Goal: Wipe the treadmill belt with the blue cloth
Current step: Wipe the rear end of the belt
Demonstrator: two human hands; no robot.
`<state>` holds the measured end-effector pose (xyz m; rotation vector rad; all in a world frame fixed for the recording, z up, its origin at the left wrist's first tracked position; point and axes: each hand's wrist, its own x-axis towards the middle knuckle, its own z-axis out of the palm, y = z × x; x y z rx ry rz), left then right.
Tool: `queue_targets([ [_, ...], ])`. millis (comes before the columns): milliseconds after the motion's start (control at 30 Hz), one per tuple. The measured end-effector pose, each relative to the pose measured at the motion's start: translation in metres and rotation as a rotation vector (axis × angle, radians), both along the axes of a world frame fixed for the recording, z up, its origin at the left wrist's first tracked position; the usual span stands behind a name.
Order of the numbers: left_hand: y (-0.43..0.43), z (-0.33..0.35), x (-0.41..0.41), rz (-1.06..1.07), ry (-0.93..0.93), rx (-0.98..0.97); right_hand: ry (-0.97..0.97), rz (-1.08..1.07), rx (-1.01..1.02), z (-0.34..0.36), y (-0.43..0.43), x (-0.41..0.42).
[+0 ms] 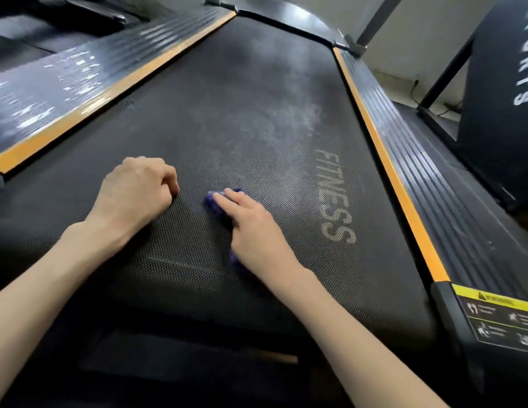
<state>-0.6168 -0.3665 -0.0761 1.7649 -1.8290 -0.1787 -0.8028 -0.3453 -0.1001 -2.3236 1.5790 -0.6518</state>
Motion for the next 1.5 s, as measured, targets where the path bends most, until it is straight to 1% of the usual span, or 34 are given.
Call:
queue_targets([
  [67,-0.003,0.001,-0.003,-0.031,-0.037,0.012,0.009,-0.185,-0.008,0.009,-0.019,-0.058],
  [133,-0.007,0.003,-0.006,-0.086,-0.077,0.012,0.042,-0.443,0.03,0.022,-0.038,-0.114],
  [200,-0.009,0.004,-0.011,-0.17,-0.095,0.014,0.049,-0.691,0.115,0.03,-0.058,-0.141],
  [233,-0.01,0.004,-0.014,-0.212,-0.111,0.007,0.061,-0.736,0.121,0.029,-0.067,-0.134],
  [267,-0.013,0.002,-0.017,-0.235,-0.135,-0.005,0.078,-0.704,0.088,0.027,-0.076,-0.117],
  [300,-0.017,0.0,-0.019,-0.234,-0.153,-0.015,0.094,-0.599,0.038,0.024,-0.084,-0.092],
  [367,-0.025,-0.005,-0.021,-0.171,-0.164,-0.016,0.082,-0.26,-0.018,0.018,-0.095,-0.028],
  [433,-0.032,-0.011,-0.02,-0.093,-0.175,-0.038,0.092,0.056,-0.012,0.014,-0.095,0.028],
  [500,-0.035,-0.017,-0.016,-0.069,-0.141,-0.081,0.134,0.239,0.0,0.013,-0.096,0.041],
  [533,-0.035,-0.019,-0.013,-0.074,-0.111,-0.098,0.14,0.261,0.017,0.015,-0.102,0.031],
  [567,-0.033,-0.022,-0.011,-0.084,-0.087,-0.106,0.138,0.219,0.036,0.017,-0.109,0.013],
  [600,-0.032,-0.024,-0.011,-0.096,-0.081,-0.114,0.141,0.11,0.05,0.019,-0.118,-0.014],
  [633,-0.03,-0.026,-0.011,-0.104,-0.095,-0.131,0.161,-0.053,0.063,0.021,-0.13,-0.048],
  [700,-0.03,-0.027,-0.015,-0.096,-0.158,-0.175,0.194,-0.463,0.117,0.029,-0.158,-0.114],
  [733,-0.03,-0.027,-0.016,-0.092,-0.184,-0.186,0.184,-0.63,0.169,0.033,-0.168,-0.129],
  [767,-0.032,-0.027,-0.017,-0.092,-0.197,-0.196,0.173,-0.71,0.211,0.035,-0.177,-0.125],
  [800,-0.034,-0.027,-0.016,-0.093,-0.203,-0.2,0.159,-0.69,0.226,0.033,-0.189,-0.107],
  [833,-0.035,-0.027,-0.015,-0.098,-0.216,-0.199,0.161,-0.582,0.182,0.029,-0.203,-0.081],
  [933,-0.038,-0.028,-0.014,-0.083,-0.32,-0.204,0.139,-0.068,0.066,0.02,-0.217,0.033],
  [1000,-0.041,-0.027,-0.014,-0.063,-0.362,-0.203,0.147,0.207,0.042,0.016,-0.21,0.094],
  [1033,-0.042,-0.026,-0.014,-0.062,-0.371,-0.204,0.138,0.291,0.039,0.016,-0.208,0.106],
  [1067,-0.044,-0.025,-0.013,-0.068,-0.372,-0.206,0.127,0.328,0.043,0.016,-0.212,0.106],
  [1100,-0.044,-0.025,-0.013,-0.074,-0.369,-0.207,0.123,0.317,0.041,0.019,-0.217,0.094],
  [1133,-0.043,-0.025,-0.012,-0.078,-0.36,-0.21,0.134,0.254,0.038,0.021,-0.225,0.073],
  [1167,-0.042,-0.025,-0.012,-0.08,-0.347,-0.216,0.171,0.136,0.033,0.022,-0.233,0.045],
  [1200,-0.041,-0.026,-0.013,-0.081,-0.335,-0.222,0.213,-0.026,0.023,0.023,-0.24,0.01],
  [1267,-0.04,-0.027,-0.014,-0.077,-0.324,-0.232,0.231,-0.407,0.017,0.023,-0.249,-0.07],
  [1333,-0.041,-0.027,-0.015,-0.065,-0.339,-0.242,0.238,-0.68,0.105,0.026,-0.243,-0.123],
  [1400,-0.041,-0.027,-0.016,-0.057,-0.349,-0.24,0.253,-0.781,0.175,0.028,-0.244,-0.129],
  [1433,-0.041,-0.027,-0.016,-0.054,-0.342,-0.244,0.235,-0.762,0.168,0.026,-0.249,-0.118],
  [1467,-0.04,-0.027,-0.016,-0.052,-0.338,-0.246,0.208,-0.681,0.144,0.025,-0.252,-0.098],
  [1500,-0.039,-0.028,-0.017,-0.049,-0.345,-0.252,0.173,-0.544,0.113,0.024,-0.254,-0.074],
])
